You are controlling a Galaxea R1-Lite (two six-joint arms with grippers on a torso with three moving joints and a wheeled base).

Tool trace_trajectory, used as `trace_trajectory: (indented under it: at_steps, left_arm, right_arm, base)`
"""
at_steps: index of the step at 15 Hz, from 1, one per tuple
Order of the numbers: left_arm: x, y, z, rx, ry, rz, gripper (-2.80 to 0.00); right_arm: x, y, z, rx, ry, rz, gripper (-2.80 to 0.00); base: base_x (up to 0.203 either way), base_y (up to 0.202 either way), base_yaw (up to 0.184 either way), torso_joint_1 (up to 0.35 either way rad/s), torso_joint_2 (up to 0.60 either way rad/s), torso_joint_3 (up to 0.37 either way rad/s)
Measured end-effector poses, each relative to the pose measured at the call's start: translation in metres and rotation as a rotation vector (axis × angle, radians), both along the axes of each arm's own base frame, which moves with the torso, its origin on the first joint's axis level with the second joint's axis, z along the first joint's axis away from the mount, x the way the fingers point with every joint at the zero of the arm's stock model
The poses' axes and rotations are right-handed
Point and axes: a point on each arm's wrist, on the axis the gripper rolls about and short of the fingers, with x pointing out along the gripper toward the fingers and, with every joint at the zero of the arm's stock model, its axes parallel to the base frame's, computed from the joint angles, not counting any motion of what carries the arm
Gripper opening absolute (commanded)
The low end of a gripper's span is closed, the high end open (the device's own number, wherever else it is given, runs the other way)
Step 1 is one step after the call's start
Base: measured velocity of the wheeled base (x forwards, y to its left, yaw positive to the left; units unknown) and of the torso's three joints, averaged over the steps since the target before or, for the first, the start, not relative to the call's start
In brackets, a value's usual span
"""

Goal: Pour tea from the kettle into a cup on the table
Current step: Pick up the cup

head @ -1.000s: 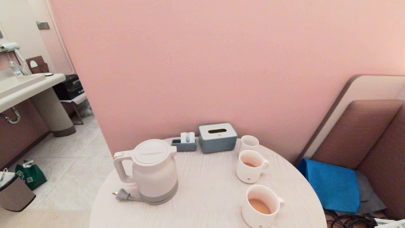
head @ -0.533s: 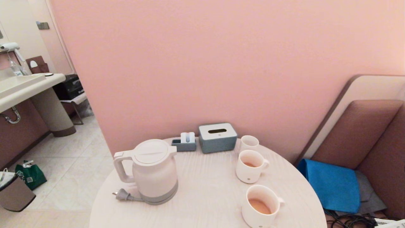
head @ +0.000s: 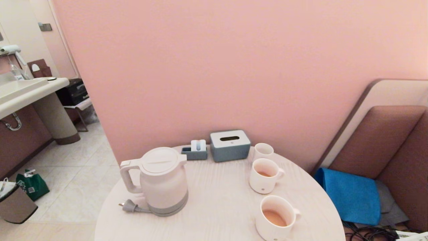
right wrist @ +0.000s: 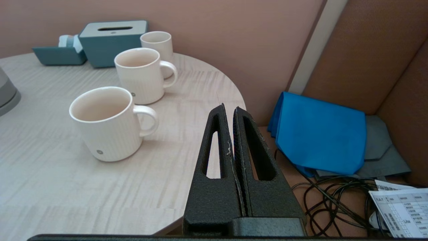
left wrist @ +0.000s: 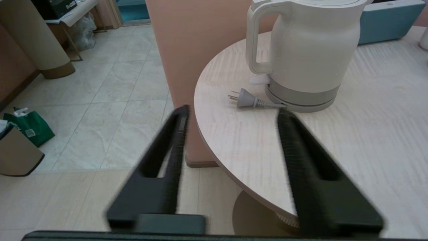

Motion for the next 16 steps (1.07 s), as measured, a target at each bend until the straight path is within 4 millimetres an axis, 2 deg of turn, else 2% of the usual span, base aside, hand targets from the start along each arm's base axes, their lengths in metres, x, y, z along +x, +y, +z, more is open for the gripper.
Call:
trace_trajectory:
  at_steps: [8,10,12,14,16]
  left_arm:
    - [0.0,0.0,0.0,-0.053,0.0,0.007,-2.8]
    - [0.0,0.0,0.0,-0.053,0.0,0.007,-2.8]
    - [0.0,0.0,0.0,-0.053,0.0,0.007,-2.8]
    - [0.0,0.0,0.0,-0.053,-0.001,0.008,-2.8]
    - [0.0,0.0,0.0,-0.053,-0.001,0.008,-2.8]
  right_arm:
    - [0.0,0.0,0.0,-0.01,-0.002,-0.002,-2.8]
    - [-0.002,0.0,0.008,-0.021,-0.034,-0.01,-2.8]
    - [-0.007,0.0,0.033,-0.023,-0.089,0.001,-2.8]
    - [-0.004,0.0,0.07,-0.009,-0.094,0.015,-2.8]
    - [0.021,0.001,0.106,0.005,-0.002,0.037,-2.8]
  base:
    - [0.0,0.0,0.0,0.0,0.0,0.0]
    - [0.0,0.0,0.0,0.0,0.0,0.0]
    - [0.0,0.0,0.0,0.0,0.0,0.0]
    - [0.0,0.0,0.0,0.0,0.0,0.0]
    - [0.0,0.0,0.0,0.0,0.0,0.0]
